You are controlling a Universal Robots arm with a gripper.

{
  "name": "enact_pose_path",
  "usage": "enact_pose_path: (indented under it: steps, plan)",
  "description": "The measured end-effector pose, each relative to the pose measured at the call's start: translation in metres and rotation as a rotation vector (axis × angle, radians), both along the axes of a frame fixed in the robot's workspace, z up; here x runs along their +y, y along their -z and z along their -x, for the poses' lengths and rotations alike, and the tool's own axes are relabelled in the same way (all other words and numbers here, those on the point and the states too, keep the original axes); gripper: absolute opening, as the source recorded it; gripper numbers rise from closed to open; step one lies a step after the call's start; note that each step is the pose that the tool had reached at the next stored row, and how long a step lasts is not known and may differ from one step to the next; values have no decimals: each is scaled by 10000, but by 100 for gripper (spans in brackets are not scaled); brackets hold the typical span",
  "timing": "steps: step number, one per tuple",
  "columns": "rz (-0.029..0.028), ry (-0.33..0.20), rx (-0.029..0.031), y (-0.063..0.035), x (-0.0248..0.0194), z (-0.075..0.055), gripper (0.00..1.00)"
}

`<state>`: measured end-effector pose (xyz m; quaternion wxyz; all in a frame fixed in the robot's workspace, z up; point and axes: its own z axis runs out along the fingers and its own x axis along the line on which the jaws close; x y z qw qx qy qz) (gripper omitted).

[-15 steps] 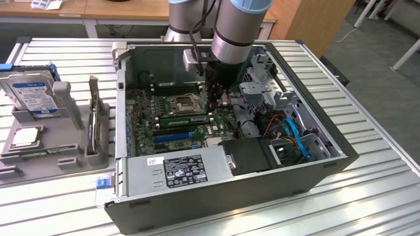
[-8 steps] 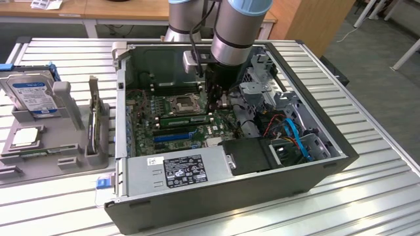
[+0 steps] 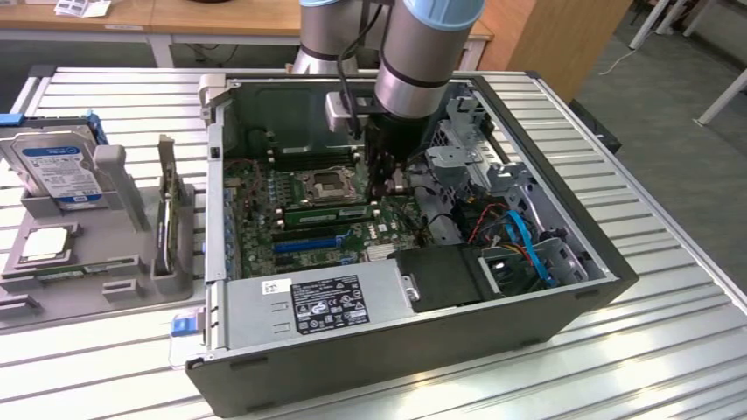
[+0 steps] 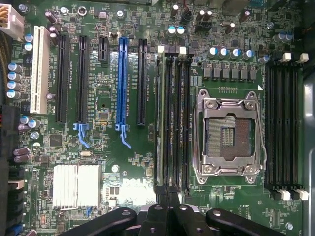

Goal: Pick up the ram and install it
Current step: 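Press down the ram until it locks into place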

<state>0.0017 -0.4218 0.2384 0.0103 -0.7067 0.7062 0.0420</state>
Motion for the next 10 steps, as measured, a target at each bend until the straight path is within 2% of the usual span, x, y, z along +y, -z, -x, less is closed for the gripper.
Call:
enact_pose_path:
  steps: [10]
  plan:
    - [2, 0, 0, 49, -1, 0, 10]
